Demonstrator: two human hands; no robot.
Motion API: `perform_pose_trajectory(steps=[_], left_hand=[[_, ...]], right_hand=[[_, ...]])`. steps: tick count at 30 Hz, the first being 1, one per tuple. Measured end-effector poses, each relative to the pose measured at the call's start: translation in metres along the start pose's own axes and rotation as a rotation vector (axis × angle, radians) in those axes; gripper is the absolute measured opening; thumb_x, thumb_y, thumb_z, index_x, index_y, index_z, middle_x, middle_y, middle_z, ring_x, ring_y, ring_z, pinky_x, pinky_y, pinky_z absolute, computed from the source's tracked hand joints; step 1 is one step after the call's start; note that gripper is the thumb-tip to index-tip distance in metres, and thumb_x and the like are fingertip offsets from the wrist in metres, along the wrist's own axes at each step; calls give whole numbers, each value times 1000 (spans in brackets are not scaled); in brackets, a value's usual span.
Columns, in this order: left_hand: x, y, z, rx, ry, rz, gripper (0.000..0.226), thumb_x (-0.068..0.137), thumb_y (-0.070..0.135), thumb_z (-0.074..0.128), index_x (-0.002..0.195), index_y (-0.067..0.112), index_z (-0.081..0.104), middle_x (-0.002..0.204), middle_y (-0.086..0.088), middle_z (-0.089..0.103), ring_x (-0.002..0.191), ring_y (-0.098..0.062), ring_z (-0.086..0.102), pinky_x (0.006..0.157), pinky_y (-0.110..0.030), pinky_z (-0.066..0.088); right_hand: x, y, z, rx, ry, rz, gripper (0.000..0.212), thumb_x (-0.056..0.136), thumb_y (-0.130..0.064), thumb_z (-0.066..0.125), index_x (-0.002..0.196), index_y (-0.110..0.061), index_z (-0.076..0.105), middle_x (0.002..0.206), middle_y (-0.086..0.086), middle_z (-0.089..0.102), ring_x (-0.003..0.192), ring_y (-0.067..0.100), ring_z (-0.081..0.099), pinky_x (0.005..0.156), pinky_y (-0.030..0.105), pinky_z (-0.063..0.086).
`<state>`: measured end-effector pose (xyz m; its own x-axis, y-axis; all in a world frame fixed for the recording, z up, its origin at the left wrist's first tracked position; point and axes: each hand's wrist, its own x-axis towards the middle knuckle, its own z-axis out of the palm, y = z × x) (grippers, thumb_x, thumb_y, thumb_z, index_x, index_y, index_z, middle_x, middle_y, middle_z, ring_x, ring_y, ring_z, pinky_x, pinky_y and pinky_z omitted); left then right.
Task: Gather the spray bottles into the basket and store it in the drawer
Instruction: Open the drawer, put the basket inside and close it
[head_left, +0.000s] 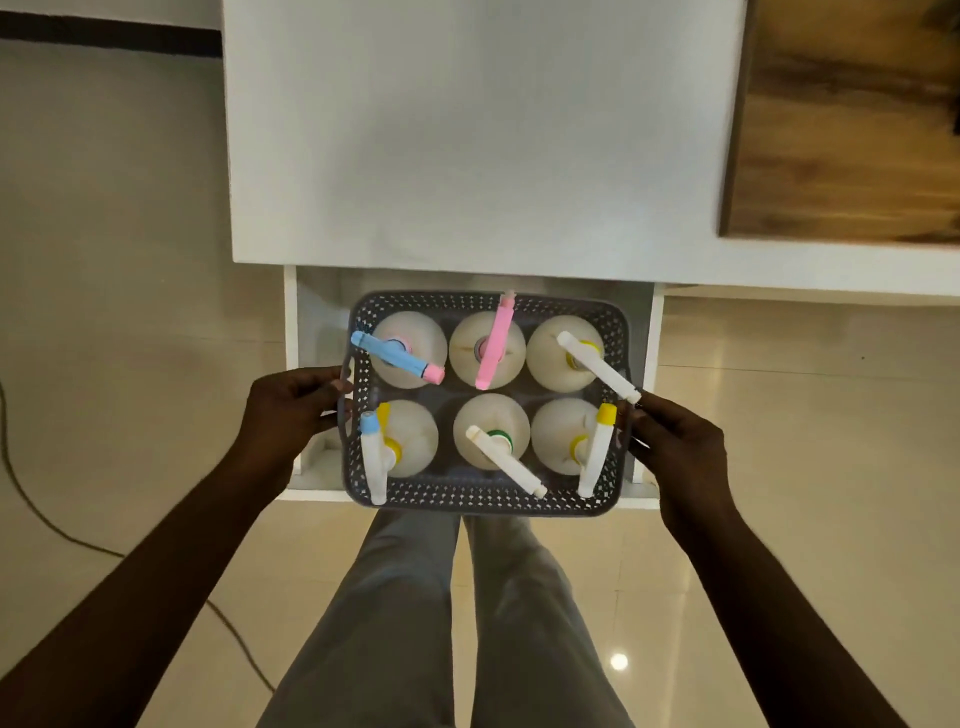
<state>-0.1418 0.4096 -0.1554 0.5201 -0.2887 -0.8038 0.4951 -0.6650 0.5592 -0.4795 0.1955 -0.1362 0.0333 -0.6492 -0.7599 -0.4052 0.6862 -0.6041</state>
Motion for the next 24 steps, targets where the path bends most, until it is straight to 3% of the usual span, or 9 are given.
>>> perform_pose_trajectory(steps=[4, 7, 10, 13, 15, 17, 19, 22, 24], left_hand=[[26, -18, 9, 13, 25, -33, 16, 98, 2, 68, 106, 12, 79, 91, -3, 83, 87, -21, 80, 76, -30, 66], [49, -32, 16, 32, 59, -41, 21, 98, -3, 65, 116, 2, 76, 103, -16, 78, 96, -32, 75, 90, -41, 63], [74, -44, 24, 36, 100, -62, 24, 98, -4, 65, 121, -3, 74, 112, -23, 75, 102, -36, 72, 89, -39, 62], [101, -56, 35, 48, 121, -78, 25, 98, -2, 66, 122, -2, 74, 99, -15, 77, 94, -32, 73, 79, -30, 64], [117, -63, 41, 67, 122, -87, 25, 98, -2, 66, 121, -2, 75, 92, -10, 76, 94, -31, 73, 78, -30, 64], [132, -72, 46, 87, 122, -85, 26, 97, -4, 67, 121, -4, 75, 101, -20, 77, 99, -37, 73, 87, -40, 64], [144, -79, 49, 111, 121, -73, 29, 94, -5, 69, 122, -5, 75, 113, -26, 77, 103, -41, 75, 96, -49, 63], [160, -88, 54, 125, 121, -66, 30, 91, -5, 71, 120, -5, 76, 115, -27, 77, 107, -46, 75, 99, -53, 62], [169, -95, 56, 136, 129, -71, 29, 91, -7, 69, 120, -6, 76, 115, -28, 77, 105, -47, 75, 100, -56, 61]], right_hand=[[24, 21, 14, -16, 1, 14, 31, 99, -1, 63, 108, -25, 82, 101, 1, 84, 96, 18, 77, 83, 28, 64], [47, 42, 25, -15, 33, 46, 36, 99, 1, 62, 104, -28, 82, 99, 3, 83, 95, 21, 75, 89, 36, 62], [71, 61, 39, -24, 61, 57, 33, 98, 0, 64, 110, -23, 83, 102, 6, 83, 94, 22, 73, 86, 38, 61], [96, 75, 53, -49, 61, 61, 33, 98, -1, 65, 110, -27, 82, 108, 4, 82, 104, 27, 75, 94, 42, 62], [113, 82, 60, -74, 54, 59, 31, 98, -3, 66, 117, -23, 81, 115, 7, 81, 114, 29, 74, 105, 48, 58], [128, 86, 66, -83, 71, 61, 27, 98, -6, 69, 120, -19, 79, 117, 9, 80, 112, 27, 73, 108, 51, 56], [138, 89, 71, -76, 89, 65, 26, 97, -6, 71, 120, -15, 79, 116, 12, 80, 110, 27, 73, 108, 50, 56], [146, 92, 76, -82, 94, 63, 28, 97, -1, 68, 122, -11, 78, 107, 7, 80, 108, 27, 73, 105, 42, 58], [150, 95, 77, -86, 99, 65, 31, 98, 1, 67, 126, -7, 75, 114, 10, 79, 111, 28, 72, 107, 42, 57]])
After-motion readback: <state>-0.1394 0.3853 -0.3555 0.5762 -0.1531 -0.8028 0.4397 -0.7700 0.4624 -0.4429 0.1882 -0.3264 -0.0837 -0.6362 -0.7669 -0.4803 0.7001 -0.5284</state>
